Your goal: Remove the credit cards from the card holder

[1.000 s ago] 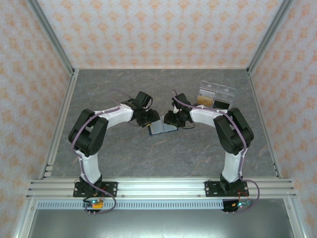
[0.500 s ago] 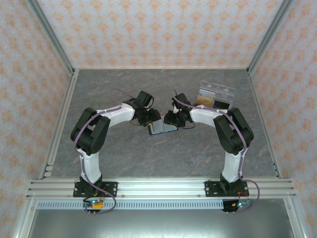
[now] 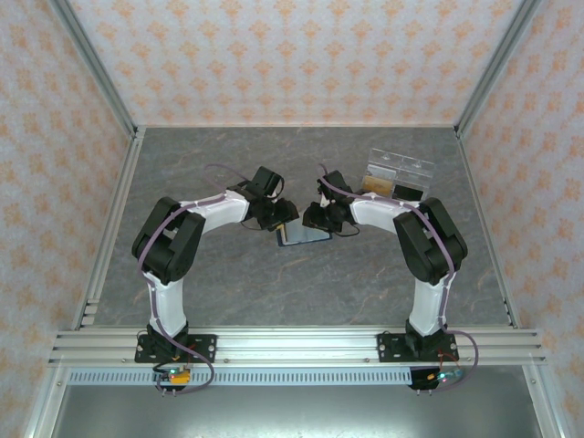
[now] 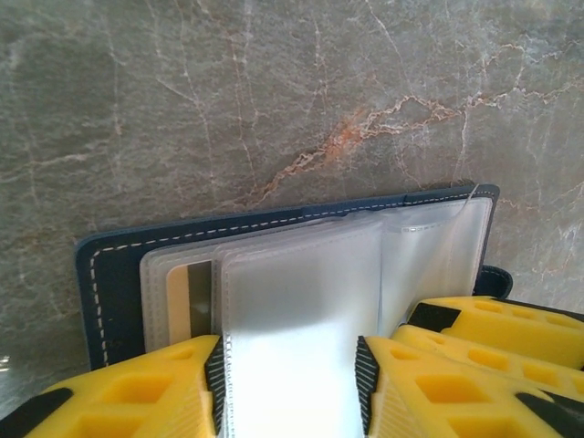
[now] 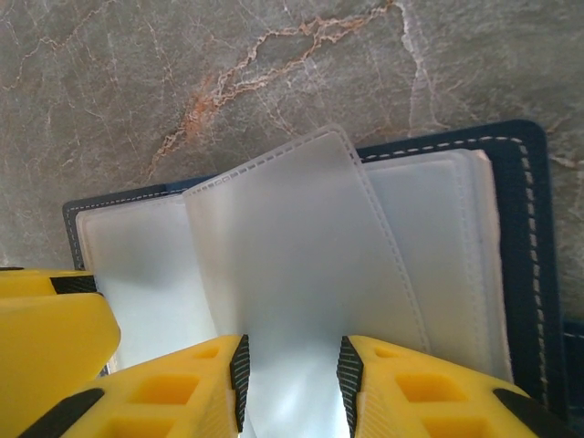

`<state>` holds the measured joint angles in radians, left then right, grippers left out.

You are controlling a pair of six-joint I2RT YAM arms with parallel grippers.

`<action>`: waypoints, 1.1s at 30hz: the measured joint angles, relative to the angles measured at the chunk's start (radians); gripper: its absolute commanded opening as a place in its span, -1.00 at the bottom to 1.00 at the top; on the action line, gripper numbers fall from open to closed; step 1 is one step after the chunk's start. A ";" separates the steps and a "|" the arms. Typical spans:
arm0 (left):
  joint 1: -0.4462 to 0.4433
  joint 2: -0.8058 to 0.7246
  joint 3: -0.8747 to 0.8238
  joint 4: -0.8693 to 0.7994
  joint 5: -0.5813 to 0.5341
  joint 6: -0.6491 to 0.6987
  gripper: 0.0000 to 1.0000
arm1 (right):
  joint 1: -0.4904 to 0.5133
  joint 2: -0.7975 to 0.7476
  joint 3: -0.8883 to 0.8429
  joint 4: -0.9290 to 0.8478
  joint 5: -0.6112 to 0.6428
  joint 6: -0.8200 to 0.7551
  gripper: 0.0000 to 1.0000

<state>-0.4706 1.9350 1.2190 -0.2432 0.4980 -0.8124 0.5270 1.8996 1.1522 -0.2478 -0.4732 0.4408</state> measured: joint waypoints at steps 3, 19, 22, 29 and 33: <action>0.000 0.001 0.000 0.003 0.005 -0.002 -0.28 | 0.000 0.000 0.000 0.000 0.002 0.000 -0.34; -0.014 0.005 0.000 0.064 0.087 -0.010 -0.85 | 0.000 0.001 0.001 0.001 0.003 -0.005 -0.33; -0.014 0.005 0.002 0.033 0.066 0.020 -0.98 | 0.000 -0.013 -0.019 0.023 0.003 -0.007 -0.31; -0.014 -0.053 0.005 -0.117 -0.017 0.134 -1.00 | 0.005 -0.084 -0.117 0.082 -0.008 -0.006 -0.28; -0.014 -0.074 0.015 -0.200 -0.047 0.185 -0.92 | 0.005 -0.130 -0.174 0.135 -0.016 -0.003 -0.27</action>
<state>-0.4843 1.8610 1.2343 -0.4427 0.4515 -0.6277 0.5323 1.7691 0.9787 -0.1127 -0.4896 0.4377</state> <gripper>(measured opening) 0.053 0.360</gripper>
